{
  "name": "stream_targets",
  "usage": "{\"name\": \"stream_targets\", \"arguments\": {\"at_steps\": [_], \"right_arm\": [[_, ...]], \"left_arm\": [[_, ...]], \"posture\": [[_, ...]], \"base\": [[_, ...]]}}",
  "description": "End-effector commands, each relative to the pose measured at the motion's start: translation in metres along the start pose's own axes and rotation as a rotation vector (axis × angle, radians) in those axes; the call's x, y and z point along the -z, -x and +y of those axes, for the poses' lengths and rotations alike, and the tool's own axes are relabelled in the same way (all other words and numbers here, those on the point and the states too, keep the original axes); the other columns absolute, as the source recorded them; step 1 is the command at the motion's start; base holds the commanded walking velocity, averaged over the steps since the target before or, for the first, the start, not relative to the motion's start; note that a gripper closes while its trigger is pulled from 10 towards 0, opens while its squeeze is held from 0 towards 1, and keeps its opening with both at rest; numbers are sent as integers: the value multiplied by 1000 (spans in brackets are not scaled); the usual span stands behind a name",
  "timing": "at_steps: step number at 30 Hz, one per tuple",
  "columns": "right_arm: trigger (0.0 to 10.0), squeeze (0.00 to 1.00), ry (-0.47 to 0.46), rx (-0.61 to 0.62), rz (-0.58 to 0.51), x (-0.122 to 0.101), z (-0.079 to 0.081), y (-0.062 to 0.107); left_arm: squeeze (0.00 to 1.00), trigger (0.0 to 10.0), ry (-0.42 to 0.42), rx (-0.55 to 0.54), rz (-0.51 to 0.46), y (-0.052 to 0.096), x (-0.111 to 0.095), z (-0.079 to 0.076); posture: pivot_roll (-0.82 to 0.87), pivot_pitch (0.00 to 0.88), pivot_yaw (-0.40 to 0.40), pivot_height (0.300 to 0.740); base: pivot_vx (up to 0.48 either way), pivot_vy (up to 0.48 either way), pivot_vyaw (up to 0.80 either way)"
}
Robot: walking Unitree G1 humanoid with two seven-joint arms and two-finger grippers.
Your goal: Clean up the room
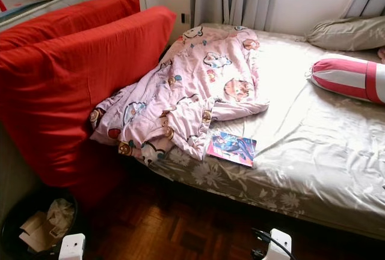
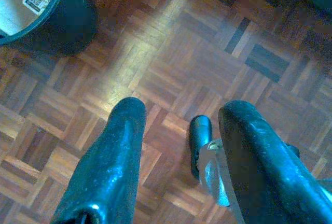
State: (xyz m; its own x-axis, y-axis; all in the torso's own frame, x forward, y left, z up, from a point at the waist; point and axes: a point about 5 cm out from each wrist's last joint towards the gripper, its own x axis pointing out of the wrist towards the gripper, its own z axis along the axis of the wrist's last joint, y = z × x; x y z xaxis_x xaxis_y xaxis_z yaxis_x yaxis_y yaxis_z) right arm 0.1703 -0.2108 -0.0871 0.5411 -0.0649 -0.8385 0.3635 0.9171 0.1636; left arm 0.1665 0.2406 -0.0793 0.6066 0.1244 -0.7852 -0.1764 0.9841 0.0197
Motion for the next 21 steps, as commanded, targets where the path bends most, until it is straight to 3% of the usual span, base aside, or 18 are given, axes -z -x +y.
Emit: {"name": "stream_targets", "arguments": {"at_steps": [1,21], "right_arm": [[10000,0,6,4,0,-1,-2,0],[10000,0,18,-3,0,-3,-2,0]], "left_arm": [[0,10000,16,6,9,0,3,-2],[0,10000,18,11,4,0,1,-4]], "posture": [[49,0,-22,740],[48,0,-23,740]], "base": [[375,0,0],[379,0,0]]}}
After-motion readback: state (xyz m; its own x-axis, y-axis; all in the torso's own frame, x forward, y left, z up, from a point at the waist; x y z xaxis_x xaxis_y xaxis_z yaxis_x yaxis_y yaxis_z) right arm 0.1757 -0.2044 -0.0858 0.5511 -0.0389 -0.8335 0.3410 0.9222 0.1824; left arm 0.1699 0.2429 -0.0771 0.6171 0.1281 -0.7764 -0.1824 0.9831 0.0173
